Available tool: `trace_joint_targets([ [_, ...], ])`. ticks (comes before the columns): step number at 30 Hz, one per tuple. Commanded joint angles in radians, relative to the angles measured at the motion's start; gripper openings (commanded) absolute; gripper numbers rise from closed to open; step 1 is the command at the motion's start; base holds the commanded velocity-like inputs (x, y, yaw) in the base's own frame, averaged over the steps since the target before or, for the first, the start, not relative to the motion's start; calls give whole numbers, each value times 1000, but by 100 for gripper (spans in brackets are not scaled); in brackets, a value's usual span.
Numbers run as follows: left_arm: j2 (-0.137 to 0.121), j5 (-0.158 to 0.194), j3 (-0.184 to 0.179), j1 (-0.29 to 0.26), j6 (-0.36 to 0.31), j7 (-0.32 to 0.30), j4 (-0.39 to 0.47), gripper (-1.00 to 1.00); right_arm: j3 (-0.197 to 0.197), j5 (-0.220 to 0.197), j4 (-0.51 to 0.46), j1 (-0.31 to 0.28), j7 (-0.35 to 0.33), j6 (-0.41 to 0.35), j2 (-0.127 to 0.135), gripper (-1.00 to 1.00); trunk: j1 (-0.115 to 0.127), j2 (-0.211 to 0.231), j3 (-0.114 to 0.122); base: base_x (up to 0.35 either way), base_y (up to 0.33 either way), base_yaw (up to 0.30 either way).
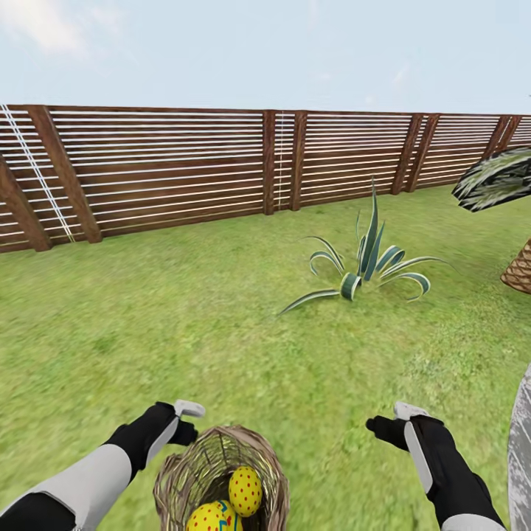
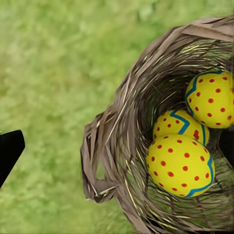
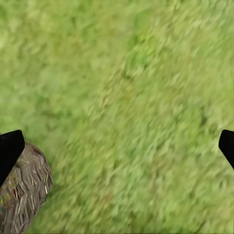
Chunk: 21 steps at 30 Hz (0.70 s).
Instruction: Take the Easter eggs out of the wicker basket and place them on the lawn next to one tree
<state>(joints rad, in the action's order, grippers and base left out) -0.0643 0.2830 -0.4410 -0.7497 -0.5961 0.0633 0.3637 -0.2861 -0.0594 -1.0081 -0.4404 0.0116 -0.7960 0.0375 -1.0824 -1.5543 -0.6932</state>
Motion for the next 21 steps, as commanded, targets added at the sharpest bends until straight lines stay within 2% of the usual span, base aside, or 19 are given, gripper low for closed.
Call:
trace_joint_targets([
  [1,-2,12,14,0,-5,6,3,100,-1,-13,1,-1,1,-4,0,100,-4,-8,-4,0,0,0],
  [3,-2,13,53,0,-5,6,5,100,0,-22,2,-2,0,-2,1,100,-12,-22,-10,0,0,0],
  [5,-1,13,65,0,-5,6,3,100,1,-24,1,-3,-2,-2,0,100,-19,-36,-17,0,0,0],
  [19,-23,8,70,0,-4,6,-10,100,2,-25,0,-3,-2,-3,0,100,-73,-134,-61,0,0,0],
  [21,-34,7,70,0,-4,6,-11,100,2,-25,1,-3,-2,-3,1,100,-81,-148,-67,0,0,0],
])
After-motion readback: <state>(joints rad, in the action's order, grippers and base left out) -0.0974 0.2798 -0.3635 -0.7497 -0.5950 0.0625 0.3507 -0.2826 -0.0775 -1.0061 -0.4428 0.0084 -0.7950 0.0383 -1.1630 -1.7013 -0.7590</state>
